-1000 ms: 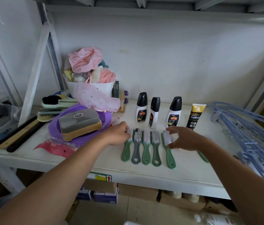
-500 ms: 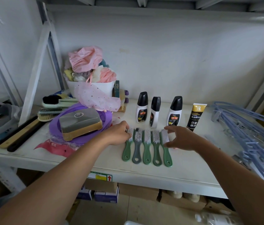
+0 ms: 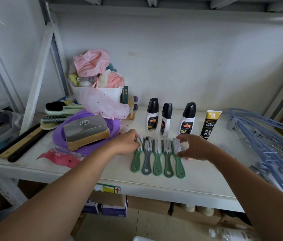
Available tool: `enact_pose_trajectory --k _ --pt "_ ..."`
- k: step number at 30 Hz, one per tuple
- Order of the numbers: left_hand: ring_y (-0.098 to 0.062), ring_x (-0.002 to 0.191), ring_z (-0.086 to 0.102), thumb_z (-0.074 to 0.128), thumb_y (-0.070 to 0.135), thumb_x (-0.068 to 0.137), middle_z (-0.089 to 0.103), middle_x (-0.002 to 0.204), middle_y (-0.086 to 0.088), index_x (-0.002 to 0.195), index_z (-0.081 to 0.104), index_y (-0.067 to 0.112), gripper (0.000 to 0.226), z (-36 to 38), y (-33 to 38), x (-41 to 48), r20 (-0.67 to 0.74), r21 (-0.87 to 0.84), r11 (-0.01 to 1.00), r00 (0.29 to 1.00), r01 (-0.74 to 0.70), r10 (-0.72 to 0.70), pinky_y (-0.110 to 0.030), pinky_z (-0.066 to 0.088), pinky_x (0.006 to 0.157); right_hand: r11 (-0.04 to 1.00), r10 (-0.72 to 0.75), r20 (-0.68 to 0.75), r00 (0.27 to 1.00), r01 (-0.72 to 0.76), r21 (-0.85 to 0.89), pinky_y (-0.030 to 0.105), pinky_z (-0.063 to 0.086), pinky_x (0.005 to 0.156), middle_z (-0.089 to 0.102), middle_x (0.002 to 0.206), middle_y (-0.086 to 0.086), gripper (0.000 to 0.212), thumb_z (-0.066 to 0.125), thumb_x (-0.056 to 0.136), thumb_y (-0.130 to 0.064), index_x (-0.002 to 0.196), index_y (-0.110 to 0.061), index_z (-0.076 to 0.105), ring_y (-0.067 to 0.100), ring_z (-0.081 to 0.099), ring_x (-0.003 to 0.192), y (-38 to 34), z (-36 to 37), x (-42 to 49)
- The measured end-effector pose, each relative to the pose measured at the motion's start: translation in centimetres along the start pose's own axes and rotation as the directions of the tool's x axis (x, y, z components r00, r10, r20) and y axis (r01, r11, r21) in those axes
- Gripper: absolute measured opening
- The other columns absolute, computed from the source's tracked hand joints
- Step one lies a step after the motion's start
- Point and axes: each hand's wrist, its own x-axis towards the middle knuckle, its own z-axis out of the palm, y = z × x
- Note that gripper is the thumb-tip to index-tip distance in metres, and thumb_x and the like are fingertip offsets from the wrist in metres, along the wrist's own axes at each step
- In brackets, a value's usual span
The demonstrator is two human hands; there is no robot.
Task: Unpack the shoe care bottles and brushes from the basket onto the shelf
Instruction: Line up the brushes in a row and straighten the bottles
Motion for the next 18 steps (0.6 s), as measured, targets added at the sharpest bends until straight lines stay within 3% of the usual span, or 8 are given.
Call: enact_pose_trajectory --k 18 --pt "-0.023 0.114 0.058 0.056 0.041 0.095 0.059 0.132 -0.004 0.136 0.045 0.023 0.047 -0.06 -0.03 -0.03 -0.003 -0.002 1.0 1.0 0.002 -0.002 -0.042 0.051 0.1 1.0 0.028 -0.004 1.0 -0.028 -0.013 0.039 0.054 0.096 0.061 0.133 -0.003 0.071 0.081 0.078 -0.024 0.141 -0.016 0.049 0.018 0.064 0.106 0.08 0.04 0.03"
